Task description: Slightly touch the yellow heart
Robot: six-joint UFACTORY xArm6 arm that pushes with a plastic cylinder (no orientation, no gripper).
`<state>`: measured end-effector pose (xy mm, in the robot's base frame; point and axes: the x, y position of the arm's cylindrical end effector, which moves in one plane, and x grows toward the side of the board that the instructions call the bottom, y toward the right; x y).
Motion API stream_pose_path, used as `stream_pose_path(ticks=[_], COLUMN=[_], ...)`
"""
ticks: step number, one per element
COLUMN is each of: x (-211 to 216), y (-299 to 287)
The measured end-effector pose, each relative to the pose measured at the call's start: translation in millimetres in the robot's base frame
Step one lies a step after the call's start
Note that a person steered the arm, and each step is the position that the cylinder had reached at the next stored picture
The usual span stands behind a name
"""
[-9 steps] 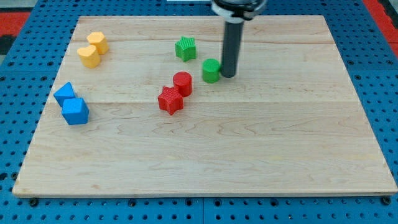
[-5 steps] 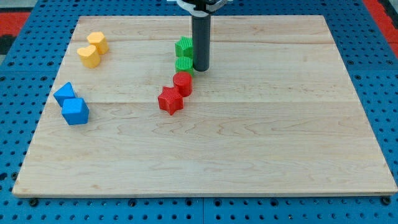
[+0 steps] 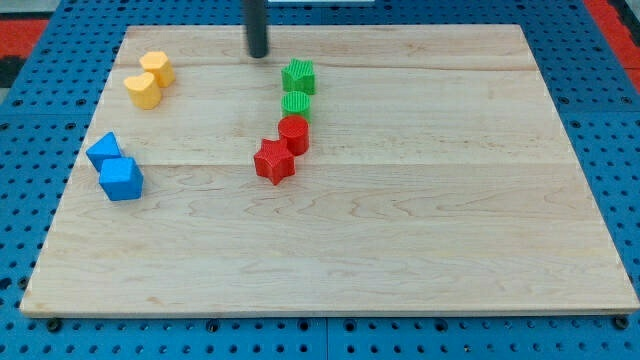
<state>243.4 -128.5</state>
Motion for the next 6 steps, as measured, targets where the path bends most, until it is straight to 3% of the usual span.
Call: stream_pose_path(ticks=[1, 2, 4, 6], x=[16, 68, 85, 138], y=[-51, -66, -81, -36])
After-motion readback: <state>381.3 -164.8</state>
